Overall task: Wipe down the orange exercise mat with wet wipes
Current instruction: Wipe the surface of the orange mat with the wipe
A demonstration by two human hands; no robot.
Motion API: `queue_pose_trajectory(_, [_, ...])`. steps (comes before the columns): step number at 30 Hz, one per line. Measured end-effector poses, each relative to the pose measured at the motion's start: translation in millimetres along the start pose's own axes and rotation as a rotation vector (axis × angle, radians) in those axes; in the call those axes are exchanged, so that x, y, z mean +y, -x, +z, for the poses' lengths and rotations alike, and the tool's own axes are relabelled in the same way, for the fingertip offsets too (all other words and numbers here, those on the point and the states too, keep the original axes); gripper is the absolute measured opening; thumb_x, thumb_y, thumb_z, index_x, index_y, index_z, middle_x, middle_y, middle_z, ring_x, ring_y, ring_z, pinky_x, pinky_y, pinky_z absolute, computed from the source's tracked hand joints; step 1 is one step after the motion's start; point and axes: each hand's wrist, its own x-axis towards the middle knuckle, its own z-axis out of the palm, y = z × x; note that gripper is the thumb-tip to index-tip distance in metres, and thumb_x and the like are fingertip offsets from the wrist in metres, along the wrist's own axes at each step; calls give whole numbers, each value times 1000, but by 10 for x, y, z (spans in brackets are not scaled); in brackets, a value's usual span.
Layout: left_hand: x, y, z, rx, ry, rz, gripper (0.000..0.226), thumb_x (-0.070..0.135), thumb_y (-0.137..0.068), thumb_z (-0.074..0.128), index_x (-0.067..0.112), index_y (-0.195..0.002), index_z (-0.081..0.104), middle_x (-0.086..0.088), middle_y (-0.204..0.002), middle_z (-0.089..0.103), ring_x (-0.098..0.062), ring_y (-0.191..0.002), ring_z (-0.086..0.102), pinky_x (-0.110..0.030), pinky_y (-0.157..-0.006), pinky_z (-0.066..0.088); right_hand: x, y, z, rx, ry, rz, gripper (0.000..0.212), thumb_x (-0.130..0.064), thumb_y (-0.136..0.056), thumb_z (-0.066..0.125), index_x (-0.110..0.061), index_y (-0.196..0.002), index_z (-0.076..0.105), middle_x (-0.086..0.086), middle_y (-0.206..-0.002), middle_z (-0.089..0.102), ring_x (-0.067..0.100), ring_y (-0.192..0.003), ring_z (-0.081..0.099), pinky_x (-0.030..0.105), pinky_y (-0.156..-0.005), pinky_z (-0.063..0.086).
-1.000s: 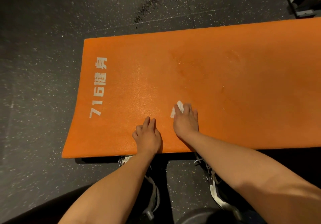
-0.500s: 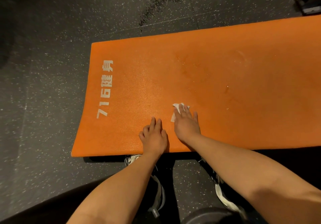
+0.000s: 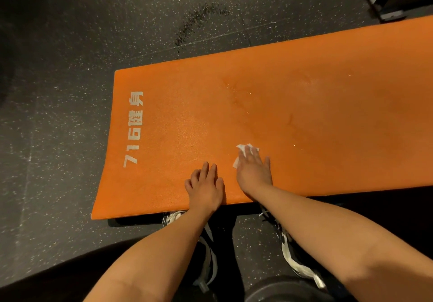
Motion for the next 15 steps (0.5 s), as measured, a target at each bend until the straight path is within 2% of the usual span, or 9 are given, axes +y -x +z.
queue_pose_trajectory(5, [80, -10, -26, -33, 17, -35, 59, 54, -103, 28, 33, -158, 22, 3, -168, 9, -27, -150, 8, -53, -117, 6, -111, 99, 38, -69, 89, -298, 56, -30, -110, 25, -26, -163, 9, -1, -170, -6, 17, -156, -11, 54, -123, -8])
queue_pose_trajectory(7, [82, -14, -47, -37, 15, -37, 59, 54, -103, 30, 34, -158, 22, 3, -168, 9, -28, -149, 8, -53, -116, 6, 6, 39, -7, -29, 83, -243, 56, -30, -109, 26, -27, -163, 10, 0, -170, -7, 18, -156, -10, 55, -123, -8])
queue_pose_trajectory(11, [106, -15, -51, -20, 21, -53, 58, 53, -102, 31, 35, -157, 24, 4, -168, 11, -29, -148, 10, -53, -116, 8, 186, -53, -50, 62, 16, 11, 57, -29, -107, 26, -22, -162, 10, 7, -169, -5, 25, -156, -9, 55, -124, -4])
queue_pose_trajectory(13, [127, -33, -51, -3, 30, -62, 56, 53, -102, 31, 36, -156, 26, 5, -168, 13, -28, -147, 12, -53, -115, 9, 99, -57, -41, 36, -1, -19, 58, -29, -107, 27, -20, -162, 12, 7, -169, 1, 26, -156, -6, 53, -124, -3])
queue_pose_trajectory(15, [143, -67, -56, 7, 37, -68, 55, 52, -103, 31, 37, -155, 28, 6, -167, 14, -29, -145, 15, -53, -115, 11, -37, -57, -35, -7, 1, -127, 57, -31, -108, 28, -21, -162, 14, 5, -169, 3, 24, -156, -5, 52, -124, -3])
